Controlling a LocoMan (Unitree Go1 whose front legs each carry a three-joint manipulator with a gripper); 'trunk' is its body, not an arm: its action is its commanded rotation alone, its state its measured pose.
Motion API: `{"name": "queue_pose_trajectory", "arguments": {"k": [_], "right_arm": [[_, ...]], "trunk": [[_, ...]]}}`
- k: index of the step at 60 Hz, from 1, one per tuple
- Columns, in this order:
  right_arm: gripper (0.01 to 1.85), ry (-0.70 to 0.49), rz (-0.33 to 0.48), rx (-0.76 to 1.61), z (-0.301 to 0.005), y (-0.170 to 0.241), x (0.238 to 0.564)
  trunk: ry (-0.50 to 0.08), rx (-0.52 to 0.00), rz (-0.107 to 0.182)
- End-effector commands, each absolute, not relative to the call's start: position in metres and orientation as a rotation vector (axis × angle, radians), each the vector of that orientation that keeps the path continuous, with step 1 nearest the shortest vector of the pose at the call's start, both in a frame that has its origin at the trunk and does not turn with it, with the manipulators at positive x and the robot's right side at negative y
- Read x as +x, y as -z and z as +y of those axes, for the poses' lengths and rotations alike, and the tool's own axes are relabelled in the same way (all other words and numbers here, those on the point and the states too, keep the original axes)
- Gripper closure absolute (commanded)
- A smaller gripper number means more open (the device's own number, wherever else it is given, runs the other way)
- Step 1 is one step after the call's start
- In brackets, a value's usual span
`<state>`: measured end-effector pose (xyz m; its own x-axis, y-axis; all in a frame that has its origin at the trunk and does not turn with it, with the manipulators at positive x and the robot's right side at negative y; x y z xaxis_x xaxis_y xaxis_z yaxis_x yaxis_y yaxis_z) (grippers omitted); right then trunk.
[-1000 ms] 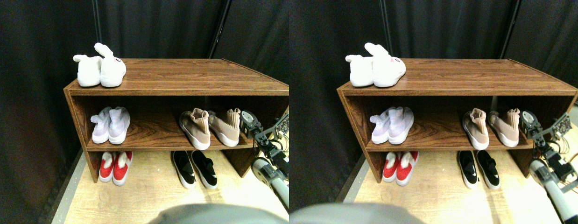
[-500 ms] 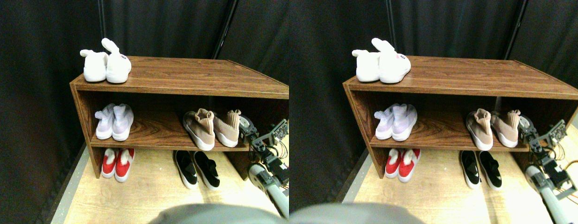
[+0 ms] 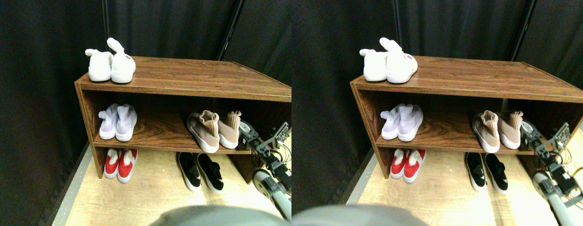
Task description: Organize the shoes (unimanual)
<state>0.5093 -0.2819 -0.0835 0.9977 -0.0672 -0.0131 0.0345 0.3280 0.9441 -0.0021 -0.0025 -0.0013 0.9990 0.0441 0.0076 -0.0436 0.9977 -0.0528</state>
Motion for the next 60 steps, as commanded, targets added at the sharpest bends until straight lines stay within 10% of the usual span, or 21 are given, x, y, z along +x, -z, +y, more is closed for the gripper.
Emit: {"name": "queue_pose_trajectory", "arguments": {"k": [1, 60], "right_arm": [[1.80, 0.020, -0.070, 1.221, -0.276, 0.073, 0.508], [1.80, 0.025, -0.028, 1.308, -0.245, 0.082, 0.490]], "trunk": [[-0.058, -0.063, 0.004], [-0.058, -0.075, 0.011]]}}
